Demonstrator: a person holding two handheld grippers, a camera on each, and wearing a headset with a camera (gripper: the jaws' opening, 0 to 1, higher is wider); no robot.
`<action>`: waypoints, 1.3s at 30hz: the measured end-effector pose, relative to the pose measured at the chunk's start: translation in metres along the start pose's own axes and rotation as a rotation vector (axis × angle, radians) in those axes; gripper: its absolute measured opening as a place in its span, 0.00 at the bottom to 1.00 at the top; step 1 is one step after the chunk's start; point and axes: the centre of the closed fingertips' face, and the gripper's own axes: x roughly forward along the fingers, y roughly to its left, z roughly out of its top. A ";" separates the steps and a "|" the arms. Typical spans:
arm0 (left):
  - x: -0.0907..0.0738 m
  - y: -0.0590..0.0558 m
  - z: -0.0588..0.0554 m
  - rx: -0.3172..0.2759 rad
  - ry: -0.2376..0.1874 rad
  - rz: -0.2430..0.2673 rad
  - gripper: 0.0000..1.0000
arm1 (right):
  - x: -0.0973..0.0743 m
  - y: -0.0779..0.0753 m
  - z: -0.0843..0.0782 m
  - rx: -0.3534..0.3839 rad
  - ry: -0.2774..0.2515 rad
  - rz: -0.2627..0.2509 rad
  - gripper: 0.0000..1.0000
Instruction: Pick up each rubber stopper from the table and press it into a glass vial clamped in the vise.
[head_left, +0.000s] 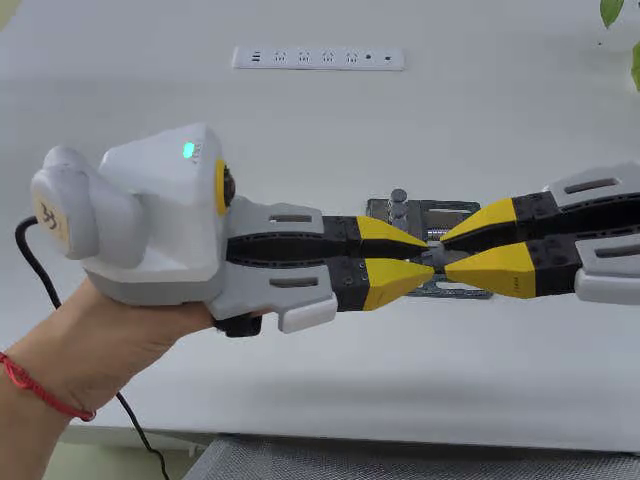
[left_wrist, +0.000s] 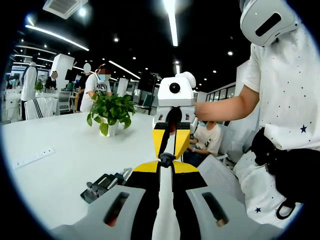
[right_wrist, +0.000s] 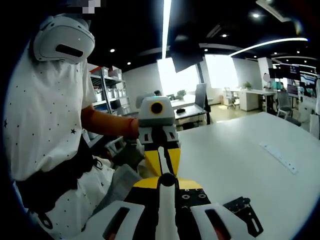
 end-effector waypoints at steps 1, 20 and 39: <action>0.000 0.001 0.000 0.006 -0.005 0.005 0.04 | 0.001 0.000 0.000 0.003 0.002 -0.005 0.06; -0.016 0.025 -0.017 -0.007 0.001 0.133 0.18 | -0.003 -0.034 -0.004 0.059 0.079 -0.075 0.06; -0.055 0.071 -0.066 0.051 0.098 0.333 0.62 | 0.014 -0.100 -0.043 0.070 0.393 -0.203 0.06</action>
